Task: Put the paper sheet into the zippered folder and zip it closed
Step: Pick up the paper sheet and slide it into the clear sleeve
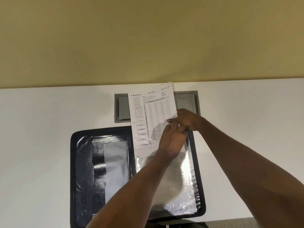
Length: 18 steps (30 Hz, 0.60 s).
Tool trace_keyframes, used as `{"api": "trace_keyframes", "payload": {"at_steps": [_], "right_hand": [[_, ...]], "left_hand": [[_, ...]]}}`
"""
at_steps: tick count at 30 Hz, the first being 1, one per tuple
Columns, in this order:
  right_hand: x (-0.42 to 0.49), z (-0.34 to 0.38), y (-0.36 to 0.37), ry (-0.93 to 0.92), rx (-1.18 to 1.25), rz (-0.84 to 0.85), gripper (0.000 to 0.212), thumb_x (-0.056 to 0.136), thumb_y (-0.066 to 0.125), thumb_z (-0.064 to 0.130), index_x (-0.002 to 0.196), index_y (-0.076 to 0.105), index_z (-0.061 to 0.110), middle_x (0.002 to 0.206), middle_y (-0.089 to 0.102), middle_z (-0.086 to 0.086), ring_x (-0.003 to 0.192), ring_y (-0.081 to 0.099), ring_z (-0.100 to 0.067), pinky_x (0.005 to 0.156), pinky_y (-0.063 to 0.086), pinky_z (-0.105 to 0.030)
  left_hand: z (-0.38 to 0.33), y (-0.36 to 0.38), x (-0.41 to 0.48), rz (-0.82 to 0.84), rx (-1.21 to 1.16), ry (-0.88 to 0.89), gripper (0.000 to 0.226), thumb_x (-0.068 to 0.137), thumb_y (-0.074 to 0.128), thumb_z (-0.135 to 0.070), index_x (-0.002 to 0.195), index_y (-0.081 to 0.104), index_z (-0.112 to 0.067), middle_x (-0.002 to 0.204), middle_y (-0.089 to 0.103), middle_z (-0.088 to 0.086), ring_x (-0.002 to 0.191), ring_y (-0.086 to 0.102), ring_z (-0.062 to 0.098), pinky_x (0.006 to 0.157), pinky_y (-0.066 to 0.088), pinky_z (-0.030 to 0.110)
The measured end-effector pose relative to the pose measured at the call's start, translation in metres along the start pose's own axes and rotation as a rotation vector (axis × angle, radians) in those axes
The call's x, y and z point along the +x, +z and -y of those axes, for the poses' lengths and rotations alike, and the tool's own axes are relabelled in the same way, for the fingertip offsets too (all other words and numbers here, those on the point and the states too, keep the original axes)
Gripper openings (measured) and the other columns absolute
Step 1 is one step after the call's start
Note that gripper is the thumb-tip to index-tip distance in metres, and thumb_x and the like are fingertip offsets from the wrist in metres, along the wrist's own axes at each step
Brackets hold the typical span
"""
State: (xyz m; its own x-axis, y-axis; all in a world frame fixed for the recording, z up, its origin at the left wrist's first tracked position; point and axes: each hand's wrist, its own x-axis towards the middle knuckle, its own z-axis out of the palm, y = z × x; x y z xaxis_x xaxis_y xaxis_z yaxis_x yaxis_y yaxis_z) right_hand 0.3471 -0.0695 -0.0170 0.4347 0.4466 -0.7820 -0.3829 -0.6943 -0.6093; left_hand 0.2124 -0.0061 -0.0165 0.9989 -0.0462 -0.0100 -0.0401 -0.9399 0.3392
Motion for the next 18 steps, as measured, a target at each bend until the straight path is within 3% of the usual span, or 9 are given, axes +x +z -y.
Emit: {"api": "trace_keyframes", "payload": {"at_steps": [3, 7, 10, 15, 18], "right_hand": [[0.003, 0.001, -0.001, -0.021, 0.007, -0.032, 0.043, 0.092, 0.075, 0.012, 0.134, 0.065, 0.006, 0.130, 0.071, -0.010, 0.114, 0.071, -0.025, 0.098, 0.059, -0.036], [0.011, 0.007, -0.005, -0.039, 0.034, -0.250, 0.020, 0.099, 0.066, 0.017, 0.109, 0.069, 0.000, 0.111, 0.074, -0.016, 0.102, 0.070, -0.036, 0.078, 0.062, -0.040], [0.012, 0.007, -0.011, -0.047, -0.016, -0.277, 0.023, 0.098, 0.066, 0.010, 0.113, 0.069, -0.007, 0.118, 0.072, -0.022, 0.111, 0.069, -0.041, 0.098, 0.057, -0.053], [-0.001, -0.002, -0.021, -0.084, -0.104, -0.162, 0.028, 0.090, 0.076, 0.004, 0.117, 0.074, 0.000, 0.122, 0.075, -0.010, 0.096, 0.074, -0.016, 0.082, 0.059, -0.021], [-0.008, -0.012, -0.026, -0.053, -0.177, -0.143, 0.024, 0.089, 0.076, 0.003, 0.112, 0.075, -0.005, 0.117, 0.075, -0.018, 0.106, 0.072, -0.031, 0.093, 0.058, -0.036]], "left_hand": [[-0.002, 0.003, 0.000, -0.014, -0.033, -0.031, 0.023, 0.078, 0.079, -0.006, 0.098, 0.076, -0.017, 0.104, 0.073, 0.001, 0.097, 0.068, 0.024, 0.079, 0.055, 0.035], [0.000, 0.003, 0.002, -0.006, -0.040, -0.051, 0.026, 0.070, 0.079, -0.001, 0.091, 0.074, -0.015, 0.093, 0.070, 0.002, 0.088, 0.063, 0.025, 0.074, 0.052, 0.036], [0.004, 0.005, 0.006, -0.005, -0.038, -0.061, 0.026, 0.068, 0.083, -0.002, 0.089, 0.074, -0.014, 0.091, 0.070, 0.002, 0.086, 0.062, 0.025, 0.073, 0.052, 0.036], [0.007, 0.004, 0.012, 0.013, -0.027, -0.063, 0.024, 0.069, 0.085, -0.006, 0.088, 0.076, -0.016, 0.092, 0.072, 0.001, 0.087, 0.066, 0.024, 0.077, 0.054, 0.034], [0.008, 0.001, 0.015, 0.059, 0.000, -0.087, 0.030, 0.064, 0.089, -0.011, 0.091, 0.076, -0.018, 0.097, 0.072, 0.001, 0.091, 0.066, 0.023, 0.081, 0.054, 0.034]]}}
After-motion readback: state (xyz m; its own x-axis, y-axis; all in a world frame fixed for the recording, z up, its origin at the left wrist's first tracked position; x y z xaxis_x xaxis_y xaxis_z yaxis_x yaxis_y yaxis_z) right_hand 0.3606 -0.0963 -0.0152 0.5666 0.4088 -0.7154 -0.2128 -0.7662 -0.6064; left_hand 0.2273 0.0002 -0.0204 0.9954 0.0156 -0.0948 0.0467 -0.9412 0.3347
